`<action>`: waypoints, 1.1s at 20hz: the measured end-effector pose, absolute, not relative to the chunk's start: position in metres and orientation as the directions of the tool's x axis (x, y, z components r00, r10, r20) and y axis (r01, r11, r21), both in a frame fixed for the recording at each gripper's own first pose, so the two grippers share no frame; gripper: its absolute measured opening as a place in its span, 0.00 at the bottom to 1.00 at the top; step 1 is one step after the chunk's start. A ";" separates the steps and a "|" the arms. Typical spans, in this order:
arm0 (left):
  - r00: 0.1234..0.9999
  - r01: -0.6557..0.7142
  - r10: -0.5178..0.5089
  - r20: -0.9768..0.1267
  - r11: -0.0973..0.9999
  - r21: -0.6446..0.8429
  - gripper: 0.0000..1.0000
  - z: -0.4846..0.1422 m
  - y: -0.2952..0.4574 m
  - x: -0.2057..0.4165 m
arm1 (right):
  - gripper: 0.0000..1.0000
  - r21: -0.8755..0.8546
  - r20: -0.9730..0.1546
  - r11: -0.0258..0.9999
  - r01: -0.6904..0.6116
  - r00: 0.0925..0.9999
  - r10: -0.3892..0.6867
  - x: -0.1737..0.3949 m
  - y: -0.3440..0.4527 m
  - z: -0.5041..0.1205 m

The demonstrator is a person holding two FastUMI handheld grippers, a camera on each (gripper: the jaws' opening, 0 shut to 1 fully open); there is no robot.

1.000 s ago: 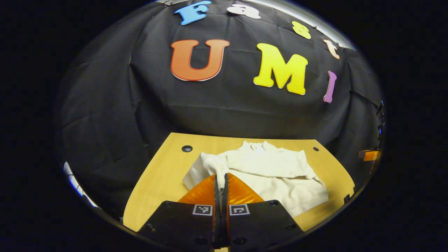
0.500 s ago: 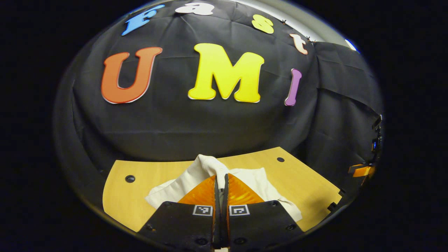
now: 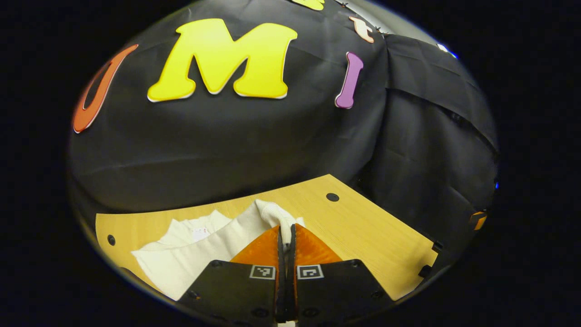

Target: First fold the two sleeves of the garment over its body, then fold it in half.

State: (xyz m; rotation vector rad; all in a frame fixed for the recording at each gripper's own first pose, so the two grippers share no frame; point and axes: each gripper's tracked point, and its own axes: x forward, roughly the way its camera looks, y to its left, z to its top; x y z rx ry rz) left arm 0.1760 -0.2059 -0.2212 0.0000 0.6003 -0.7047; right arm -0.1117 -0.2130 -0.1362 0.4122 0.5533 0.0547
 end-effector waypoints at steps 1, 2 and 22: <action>0.587 0.614 -0.604 -0.539 0.766 -0.190 0.04 -0.238 -0.215 0.178 | 0.67 0.383 -0.510 0.921 0.073 0.848 0.145 -0.114 -0.216 -0.137; 0.573 0.625 -0.604 -0.554 0.760 -0.181 0.04 -0.254 -0.225 0.179 | 0.70 0.370 -0.517 0.925 0.083 0.846 0.131 -0.115 -0.219 -0.136; 0.767 0.370 -0.414 -0.490 0.909 -0.190 1.00 -0.241 -0.145 0.154 | 0.68 0.292 -0.548 0.956 -0.026 0.815 0.190 -0.064 -0.140 -0.152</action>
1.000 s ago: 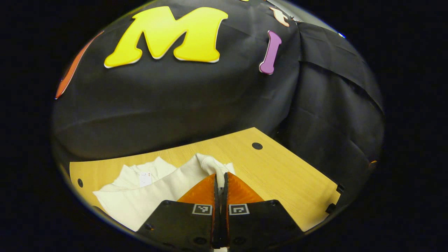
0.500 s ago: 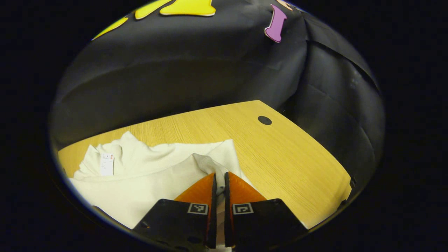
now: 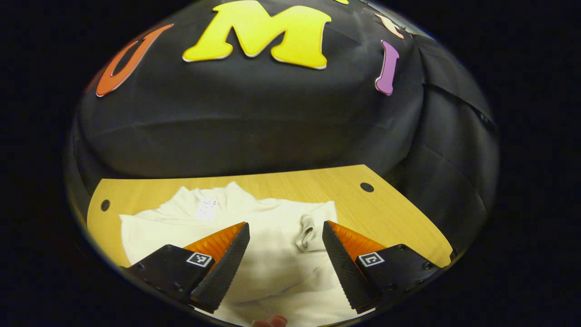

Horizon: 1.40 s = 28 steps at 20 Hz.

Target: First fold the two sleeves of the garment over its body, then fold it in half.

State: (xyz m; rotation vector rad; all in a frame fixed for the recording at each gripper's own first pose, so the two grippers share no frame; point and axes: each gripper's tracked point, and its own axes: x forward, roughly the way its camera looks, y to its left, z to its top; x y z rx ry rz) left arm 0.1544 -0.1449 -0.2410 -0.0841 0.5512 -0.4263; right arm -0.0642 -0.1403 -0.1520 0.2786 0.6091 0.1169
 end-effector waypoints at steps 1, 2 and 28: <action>0.791 0.346 -0.395 -0.467 0.919 -0.191 1.00 -0.232 -0.131 0.135 | 0.66 0.287 -0.541 0.957 -0.043 0.817 0.199 -0.058 -0.132 -0.153; 0.818 0.316 -0.364 -0.446 0.931 -0.182 1.00 -0.223 -0.117 0.120 | 0.68 0.278 -0.537 0.959 -0.055 0.819 0.202 -0.052 -0.123 -0.155; 0.479 0.001 -0.179 -0.859 0.979 -0.204 0.99 -0.389 0.059 -0.131 | 0.94 0.124 -0.869 0.988 -0.092 0.470 0.153 -0.078 -0.078 -0.355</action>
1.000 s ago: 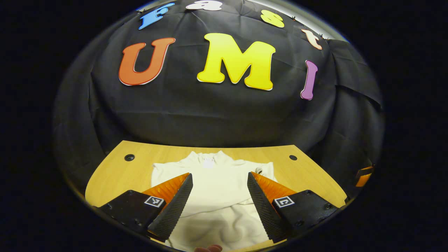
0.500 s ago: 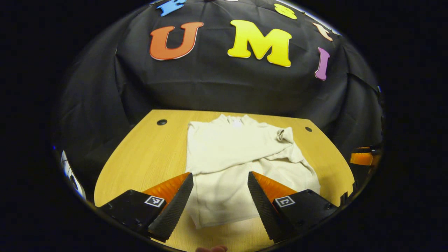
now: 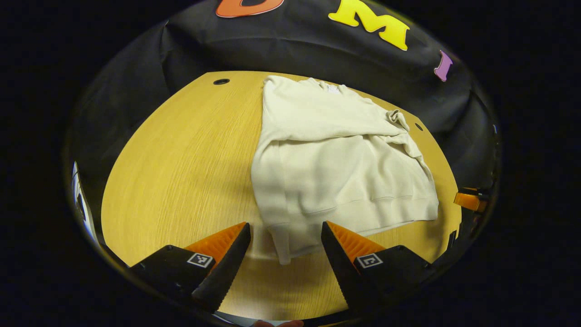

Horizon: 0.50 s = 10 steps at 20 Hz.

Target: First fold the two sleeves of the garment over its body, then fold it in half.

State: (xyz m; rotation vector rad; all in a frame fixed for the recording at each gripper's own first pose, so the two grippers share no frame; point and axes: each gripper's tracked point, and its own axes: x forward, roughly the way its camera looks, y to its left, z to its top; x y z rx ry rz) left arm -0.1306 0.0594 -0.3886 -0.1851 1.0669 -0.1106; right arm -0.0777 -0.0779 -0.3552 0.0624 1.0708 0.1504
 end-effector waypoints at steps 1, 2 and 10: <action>0.470 -0.010 -0.179 -0.864 0.978 -0.208 0.99 -0.392 0.060 -0.131 | 0.94 0.115 -0.876 0.989 -0.087 0.461 0.143 -0.077 -0.076 -0.366; 0.471 -0.019 -0.180 -0.864 0.977 -0.214 0.98 -0.392 0.058 -0.129 | 0.94 0.110 -0.879 0.990 -0.084 0.458 0.137 -0.075 -0.072 -0.375; 0.422 -0.078 -0.056 -0.905 0.992 -0.098 0.80 -0.401 0.063 -0.124 | 0.95 0.055 -0.903 0.994 -0.097 0.419 0.091 -0.078 -0.058 -0.411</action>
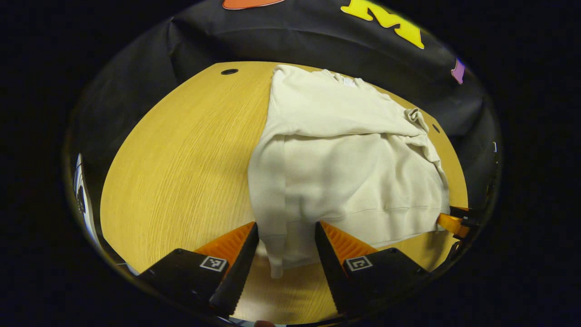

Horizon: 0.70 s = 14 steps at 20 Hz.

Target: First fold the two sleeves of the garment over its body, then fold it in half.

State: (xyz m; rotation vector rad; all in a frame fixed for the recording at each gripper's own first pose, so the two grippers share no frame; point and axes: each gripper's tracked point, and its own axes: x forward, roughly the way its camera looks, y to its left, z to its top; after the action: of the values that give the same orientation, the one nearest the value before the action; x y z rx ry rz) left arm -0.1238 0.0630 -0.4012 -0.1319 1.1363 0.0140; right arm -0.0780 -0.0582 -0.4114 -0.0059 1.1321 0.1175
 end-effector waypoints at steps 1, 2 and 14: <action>0.409 -0.074 -0.044 -0.912 0.994 -0.081 0.71 -0.402 0.062 -0.126 | 0.95 0.056 -0.904 0.994 -0.096 0.419 0.091 -0.080 -0.059 -0.412; 0.401 -0.071 -0.041 -0.915 0.995 -0.075 0.61 -0.403 0.061 -0.126 | 0.94 0.063 -0.901 0.993 -0.102 0.421 0.101 -0.079 -0.058 -0.412; 0.510 -0.043 -0.209 -0.834 0.963 -0.268 0.06 -0.369 0.034 -0.107 | 0.06 0.310 -0.871 0.948 0.065 0.420 0.256 -0.060 -0.043 -0.380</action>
State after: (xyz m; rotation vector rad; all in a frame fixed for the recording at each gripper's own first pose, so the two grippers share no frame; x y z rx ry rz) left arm -0.1068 0.0339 -0.3691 -0.2685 1.0339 -0.1018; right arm -0.0595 -0.0427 -0.3795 0.3179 1.1360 0.1224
